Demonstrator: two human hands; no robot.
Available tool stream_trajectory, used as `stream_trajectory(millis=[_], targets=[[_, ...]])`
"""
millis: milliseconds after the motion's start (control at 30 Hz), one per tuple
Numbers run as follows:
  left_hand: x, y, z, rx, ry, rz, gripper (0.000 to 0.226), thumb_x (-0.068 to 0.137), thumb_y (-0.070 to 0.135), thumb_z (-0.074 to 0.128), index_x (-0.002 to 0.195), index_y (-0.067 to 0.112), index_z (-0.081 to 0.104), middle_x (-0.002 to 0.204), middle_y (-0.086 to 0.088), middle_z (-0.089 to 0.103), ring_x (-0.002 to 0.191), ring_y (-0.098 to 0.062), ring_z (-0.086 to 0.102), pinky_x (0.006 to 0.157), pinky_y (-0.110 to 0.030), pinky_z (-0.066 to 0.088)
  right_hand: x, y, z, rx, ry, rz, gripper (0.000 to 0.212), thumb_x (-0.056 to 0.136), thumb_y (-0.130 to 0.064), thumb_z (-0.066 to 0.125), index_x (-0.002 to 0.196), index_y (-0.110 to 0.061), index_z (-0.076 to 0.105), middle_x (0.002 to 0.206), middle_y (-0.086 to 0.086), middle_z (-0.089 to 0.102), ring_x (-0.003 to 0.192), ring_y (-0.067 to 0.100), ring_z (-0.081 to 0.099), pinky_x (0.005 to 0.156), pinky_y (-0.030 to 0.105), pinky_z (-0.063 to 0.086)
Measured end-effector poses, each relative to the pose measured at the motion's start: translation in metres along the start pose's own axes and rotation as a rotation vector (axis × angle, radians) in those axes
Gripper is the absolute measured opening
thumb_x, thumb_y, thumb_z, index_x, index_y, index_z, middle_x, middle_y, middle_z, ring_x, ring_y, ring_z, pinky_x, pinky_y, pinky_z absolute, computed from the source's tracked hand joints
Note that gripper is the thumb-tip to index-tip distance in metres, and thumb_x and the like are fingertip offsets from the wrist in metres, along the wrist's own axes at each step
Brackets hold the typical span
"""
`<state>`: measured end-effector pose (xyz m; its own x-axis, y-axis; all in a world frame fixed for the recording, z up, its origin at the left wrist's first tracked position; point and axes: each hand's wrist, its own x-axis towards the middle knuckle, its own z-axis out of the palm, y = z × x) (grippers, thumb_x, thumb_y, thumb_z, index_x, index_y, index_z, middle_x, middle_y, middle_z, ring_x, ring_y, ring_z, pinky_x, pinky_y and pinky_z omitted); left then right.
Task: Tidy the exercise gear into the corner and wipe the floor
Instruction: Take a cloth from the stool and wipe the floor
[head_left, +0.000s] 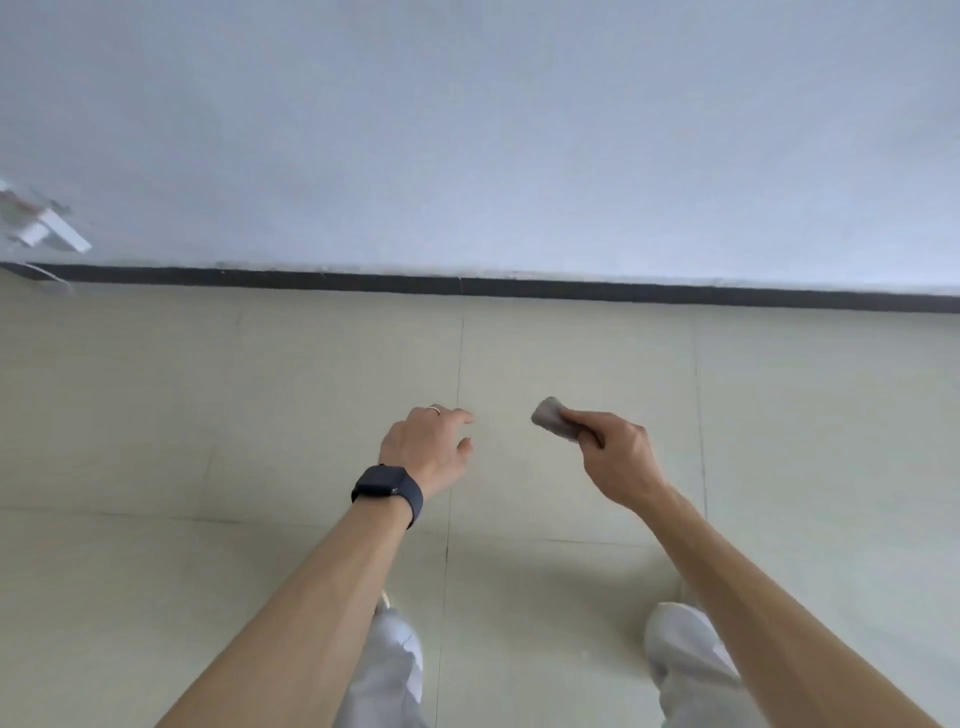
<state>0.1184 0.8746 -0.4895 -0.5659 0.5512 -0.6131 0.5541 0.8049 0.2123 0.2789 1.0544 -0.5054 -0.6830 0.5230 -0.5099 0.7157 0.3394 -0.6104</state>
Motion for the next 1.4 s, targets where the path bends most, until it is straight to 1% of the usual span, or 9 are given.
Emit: stream_trajectory(millis=[100, 233, 400, 533, 800, 967, 1100, 1300, 1400], targets=[[-0.041, 0.040, -0.093, 0.026, 0.096, 0.143, 0.040, 0.099, 0.034, 0.044, 0.139, 0.036, 0.052, 0.142, 0.007, 0.053, 0.126, -0.020, 0.051, 0.090, -0.032, 0.047, -0.072, -0.051, -0.094, 0.102, 0.231, 0.049, 0.045, 0.094, -0.007, 0.049, 0.120, -0.037, 0.070, 0.109, -0.016, 0.071, 0.090, 0.000, 0.061, 0.072, 0.005, 0.039], [-0.105, 0.090, -0.211, 0.154, 0.240, 0.413, 0.039, 0.097, 0.035, 0.046, 0.135, 0.038, 0.056, 0.140, 0.009, 0.057, 0.129, -0.016, 0.049, 0.099, -0.032, 0.044, -0.196, -0.102, -0.202, 0.216, 0.600, 0.117, 0.040, 0.092, -0.008, 0.057, 0.114, -0.036, 0.073, 0.074, -0.032, 0.064, 0.076, -0.010, 0.058, 0.066, 0.002, 0.041], [-0.187, 0.167, -0.317, 0.282, 0.398, 0.663, 0.036, 0.097, 0.036, 0.050, 0.131, 0.037, 0.061, 0.136, 0.012, 0.060, 0.131, -0.013, 0.047, 0.101, -0.029, 0.041, -0.353, -0.126, -0.291, 0.304, 0.959, 0.121, 0.038, 0.092, -0.005, 0.061, 0.113, -0.034, 0.074, 0.089, -0.037, 0.066, 0.083, -0.014, 0.057, 0.071, -0.001, 0.039], [-0.253, 0.267, -0.354, 0.322, 0.459, 0.847, 0.036, 0.097, 0.039, 0.050, 0.132, 0.037, 0.060, 0.136, 0.012, 0.060, 0.132, -0.014, 0.047, 0.101, -0.030, 0.043, -0.464, -0.116, -0.340, 0.282, 1.204, 0.127, 0.039, 0.091, -0.005, 0.063, 0.113, -0.035, 0.074, 0.099, -0.023, 0.069, 0.085, -0.008, 0.058, 0.070, 0.002, 0.040], [-0.398, 0.502, -0.294, 0.257, 0.482, 1.226, 0.035, 0.097, 0.040, 0.051, 0.131, 0.038, 0.060, 0.135, 0.011, 0.061, 0.128, -0.013, 0.050, 0.096, -0.030, 0.047, -0.645, -0.027, -0.413, 0.174, 1.508, 0.131, 0.041, 0.090, -0.001, 0.064, 0.116, -0.032, 0.074, 0.112, -0.023, 0.069, 0.091, -0.007, 0.062, 0.081, 0.005, 0.044], [-0.498, 0.635, -0.229, 0.272, 0.496, 1.471, 0.036, 0.095, 0.038, 0.054, 0.131, 0.035, 0.062, 0.128, 0.007, 0.066, 0.122, -0.017, 0.056, 0.097, -0.033, 0.044, -0.746, 0.045, -0.443, 0.107, 1.626, 0.213, 0.041, 0.091, -0.003, 0.063, 0.116, -0.033, 0.073, 0.116, -0.021, 0.069, 0.102, 0.008, 0.065, 0.093, 0.030, 0.052], [-0.566, 0.718, -0.189, 0.282, 0.487, 1.627, 0.034, 0.094, 0.037, 0.056, 0.127, 0.033, 0.064, 0.124, 0.005, 0.068, 0.118, -0.021, 0.058, 0.101, -0.036, 0.043, -0.811, 0.092, -0.458, 0.046, 1.716, 0.329, 0.040, 0.090, -0.003, 0.063, 0.116, -0.033, 0.073, 0.107, -0.031, 0.062, 0.102, 0.009, 0.063, 0.093, 0.028, 0.050], [-0.614, 0.810, -0.125, 0.251, 0.385, 1.796, 0.033, 0.092, 0.041, 0.057, 0.123, 0.038, 0.066, 0.123, 0.012, 0.067, 0.120, -0.015, 0.056, 0.101, -0.035, 0.042, -0.867, 0.163, -0.460, 0.022, 1.832, 0.515, 0.040, 0.090, -0.003, 0.062, 0.116, -0.032, 0.073, 0.117, -0.019, 0.069, 0.101, 0.014, 0.064, 0.092, 0.029, 0.049], [-0.624, 0.858, -0.086, 0.301, 0.327, 1.870, 0.032, 0.093, 0.041, 0.058, 0.124, 0.039, 0.066, 0.124, 0.011, 0.066, 0.120, -0.015, 0.056, 0.100, -0.035, 0.043, -0.882, 0.197, -0.455, 0.043, 1.868, 0.624, 0.041, 0.090, -0.003, 0.062, 0.116, -0.033, 0.073, 0.115, -0.025, 0.065, 0.100, 0.013, 0.064, 0.093, 0.029, 0.049]])
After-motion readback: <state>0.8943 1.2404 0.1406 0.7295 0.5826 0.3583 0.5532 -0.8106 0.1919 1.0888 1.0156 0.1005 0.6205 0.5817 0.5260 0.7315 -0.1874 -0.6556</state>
